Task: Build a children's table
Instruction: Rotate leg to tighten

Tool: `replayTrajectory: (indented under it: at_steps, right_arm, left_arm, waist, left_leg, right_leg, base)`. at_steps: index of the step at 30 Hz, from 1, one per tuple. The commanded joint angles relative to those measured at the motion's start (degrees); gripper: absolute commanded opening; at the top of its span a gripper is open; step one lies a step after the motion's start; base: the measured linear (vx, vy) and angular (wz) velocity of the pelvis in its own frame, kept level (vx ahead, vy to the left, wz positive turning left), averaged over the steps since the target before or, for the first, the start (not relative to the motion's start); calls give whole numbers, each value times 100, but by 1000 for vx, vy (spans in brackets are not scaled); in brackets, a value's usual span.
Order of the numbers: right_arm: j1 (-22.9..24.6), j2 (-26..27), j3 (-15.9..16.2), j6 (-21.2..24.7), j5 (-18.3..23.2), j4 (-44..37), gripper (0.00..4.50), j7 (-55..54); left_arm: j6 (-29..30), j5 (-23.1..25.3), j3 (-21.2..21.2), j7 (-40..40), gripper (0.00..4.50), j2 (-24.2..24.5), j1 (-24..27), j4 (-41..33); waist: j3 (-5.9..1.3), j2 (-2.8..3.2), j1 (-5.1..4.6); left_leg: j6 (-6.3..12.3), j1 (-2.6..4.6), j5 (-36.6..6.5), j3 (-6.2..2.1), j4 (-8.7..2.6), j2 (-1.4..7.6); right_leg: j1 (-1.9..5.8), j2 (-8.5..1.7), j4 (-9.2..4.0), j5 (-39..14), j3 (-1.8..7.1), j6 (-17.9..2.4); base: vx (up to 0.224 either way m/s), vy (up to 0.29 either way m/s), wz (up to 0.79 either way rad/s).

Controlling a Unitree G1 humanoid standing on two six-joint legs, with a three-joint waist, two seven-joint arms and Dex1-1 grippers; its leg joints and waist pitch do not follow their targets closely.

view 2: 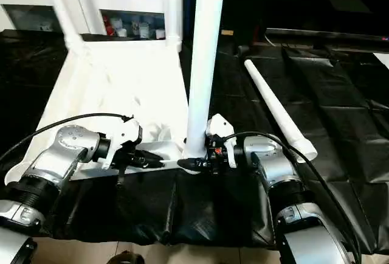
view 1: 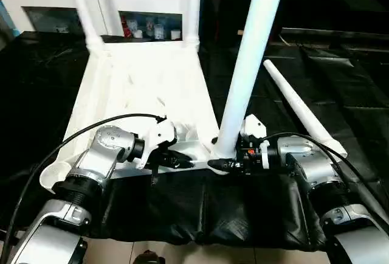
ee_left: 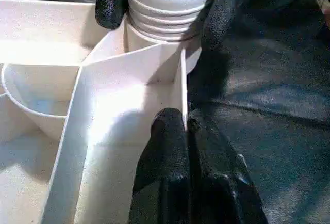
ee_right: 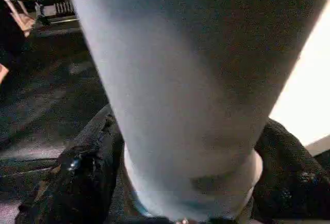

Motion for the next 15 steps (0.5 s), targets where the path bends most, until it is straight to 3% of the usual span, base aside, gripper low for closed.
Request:
replayTrajectory:
  at_steps: [1,7,9,12,13,15]
  right_arm:
    - [29,154,191,173,62,-173,301,146]
    - [84,467,-123,311,52,-78,277,-901]
    - [19,694,-291,269,-150,189,276,-1964]
    - [-32,904,-425,297,-218,375,275,-2728]
    - [-118,1146,-554,386,-242,565,274,-3464]
    - [-170,1283,-624,443,-258,672,274,-3870]
  left_arm:
    - [-140,-207,-94,-110,0,-181,-92,-170]
    - [186,-178,79,526,0,-429,-173,-60]
    - [351,-32,130,1087,0,-629,-249,7]
    - [493,63,169,1555,0,-843,-310,60]
    - [673,122,232,2080,0,-1117,-398,143]
    - [773,150,266,2368,0,-1273,-449,191]
  waist:
    - [-398,-14,-23]
    - [-387,-20,-34]
    - [-367,-33,-109]
    - [-357,-43,-174]
    - [-351,-35,-212]
    - [-346,-34,-248]
  left_leg:
    - [228,120,-1341,-86,-386,218]
    - [103,120,-1437,-97,-403,210]
    - [-10,127,-1578,-108,-415,193]
    - [-69,126,-1706,-140,-428,175]
    - [-67,125,-1712,-136,-430,175]
    - [-95,153,-1758,-133,-424,162]
  right_leg:
    - [260,-371,-395,-1249,311,-1325]
    - [256,-378,-415,-1436,312,-1246]
    - [237,-392,-462,-1796,317,-1153]
    - [249,-407,-528,-2298,300,-952]
    - [239,-397,-530,-2286,307,-945]
    - [217,-382,-555,-2385,301,-925]
  base:
    - [0,0,0]
    - [0,0,0]
    - [0,0,0]
    - [0,0,0]
    - [0,0,0]
    - [0,0,0]
